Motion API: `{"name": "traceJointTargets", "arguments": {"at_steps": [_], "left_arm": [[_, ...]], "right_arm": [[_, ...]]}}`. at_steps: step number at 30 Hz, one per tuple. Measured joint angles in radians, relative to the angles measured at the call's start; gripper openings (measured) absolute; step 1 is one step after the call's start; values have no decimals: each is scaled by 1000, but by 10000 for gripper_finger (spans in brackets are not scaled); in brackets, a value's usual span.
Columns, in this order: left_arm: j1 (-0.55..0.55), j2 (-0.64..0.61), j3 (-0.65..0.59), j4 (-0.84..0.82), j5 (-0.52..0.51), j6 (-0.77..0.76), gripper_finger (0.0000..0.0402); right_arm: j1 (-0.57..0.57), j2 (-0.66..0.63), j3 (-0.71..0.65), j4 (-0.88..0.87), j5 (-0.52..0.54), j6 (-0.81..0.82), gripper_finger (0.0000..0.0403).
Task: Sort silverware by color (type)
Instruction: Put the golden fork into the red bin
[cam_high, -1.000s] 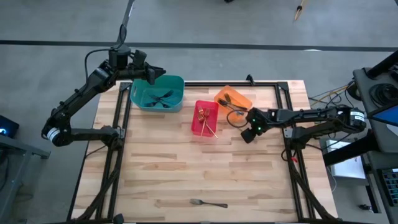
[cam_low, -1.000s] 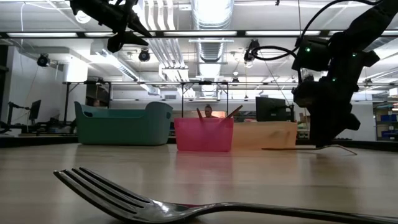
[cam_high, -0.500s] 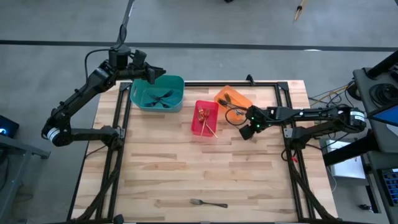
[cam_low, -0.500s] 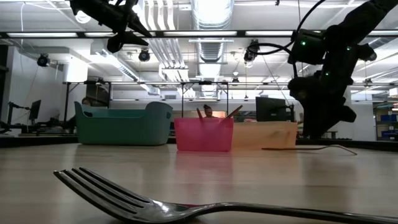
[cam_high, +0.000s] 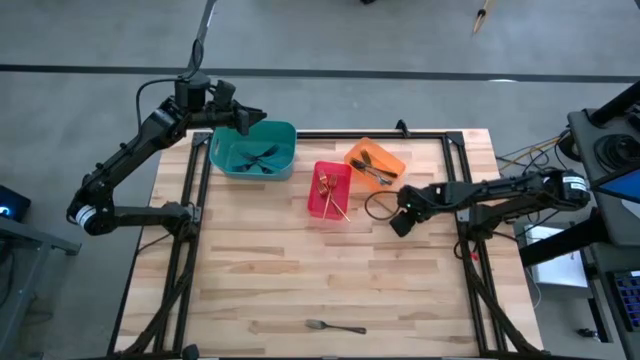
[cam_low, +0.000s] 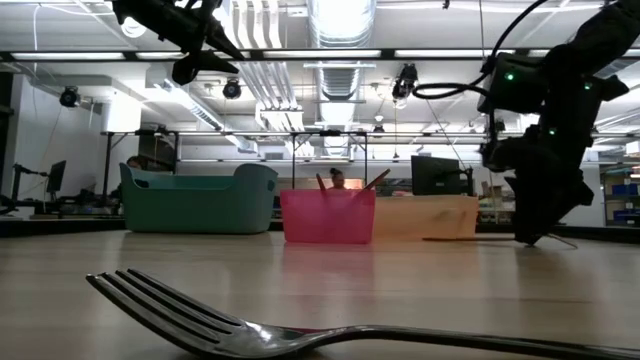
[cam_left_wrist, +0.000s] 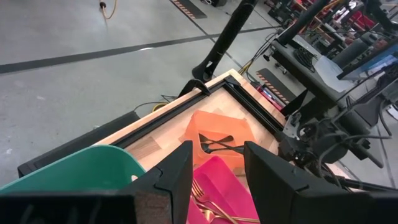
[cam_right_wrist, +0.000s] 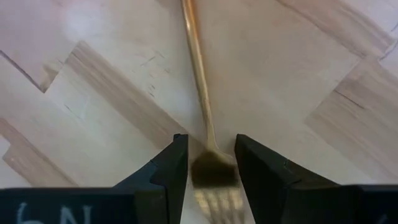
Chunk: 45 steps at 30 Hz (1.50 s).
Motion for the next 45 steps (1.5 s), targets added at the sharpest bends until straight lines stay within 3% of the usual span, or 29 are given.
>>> {"name": "traceJointTargets", "arguments": {"at_steps": [11,21,25,32,38,45], "left_arm": [[0,0,0,30,-26,0,123],[0,-1,0,75,-27,0,123],[0,-1,0,82,-27,3,123],[0,-1,0,109,-26,4,123],[-9,-1,0,122,2,9,123],[-78,-1,0,204,3,81,123]], "right_arm": [[3,-2,-36,55,24,6,91],[2,-1,-45,99,28,13,17],[2,-1,-35,98,12,15,11],[3,-5,41,74,-85,14,10],[2,-6,174,-128,-131,25,9],[2,-6,328,-239,-379,41,9]]}}
